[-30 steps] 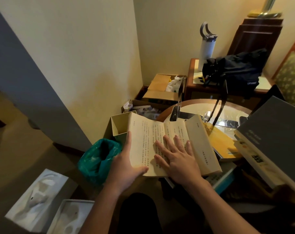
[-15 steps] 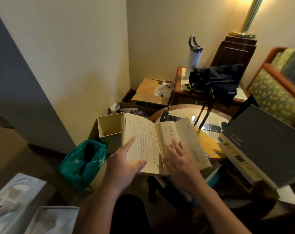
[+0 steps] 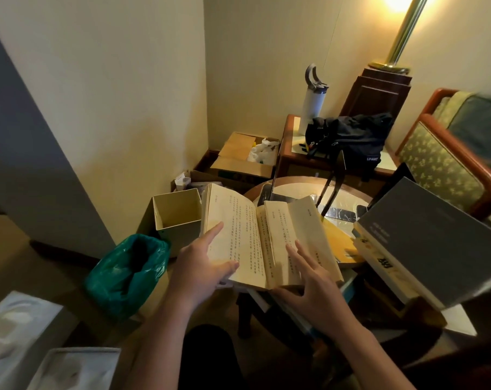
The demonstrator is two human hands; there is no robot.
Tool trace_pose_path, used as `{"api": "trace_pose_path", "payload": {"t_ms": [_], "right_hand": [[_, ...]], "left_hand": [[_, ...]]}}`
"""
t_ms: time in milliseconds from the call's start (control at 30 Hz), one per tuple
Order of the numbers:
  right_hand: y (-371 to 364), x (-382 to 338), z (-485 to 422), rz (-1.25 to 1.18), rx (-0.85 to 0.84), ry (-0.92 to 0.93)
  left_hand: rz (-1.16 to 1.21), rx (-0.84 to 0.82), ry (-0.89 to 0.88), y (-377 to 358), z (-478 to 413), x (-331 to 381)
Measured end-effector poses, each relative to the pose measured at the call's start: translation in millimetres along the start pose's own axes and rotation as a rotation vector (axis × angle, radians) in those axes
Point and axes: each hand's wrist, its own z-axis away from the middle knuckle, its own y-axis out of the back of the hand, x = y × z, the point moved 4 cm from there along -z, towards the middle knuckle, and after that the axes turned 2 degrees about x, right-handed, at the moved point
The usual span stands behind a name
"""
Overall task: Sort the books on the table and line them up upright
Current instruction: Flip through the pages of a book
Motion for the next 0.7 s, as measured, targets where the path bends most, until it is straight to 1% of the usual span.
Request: {"api": "trace_pose_path", "payload": {"t_ms": [500,600,700], "right_hand": [[-14.1,-12.3,-1.6,-0.018,0.183,-0.092],[-7.9,-14.6,-1.6,-0.027,0.266,-0.076],[-1.1,-15.2,-1.0,-0.073,0.315,-0.088]], "left_hand": [[0.031,-0.027,-0.004,-3.2,-1.4,3.9],[0.005,-0.023,-0.004,-2.6,-1.7,2.7],[0.004,-0.026,-0.007,-2.8,-1.9,1.5]]}}
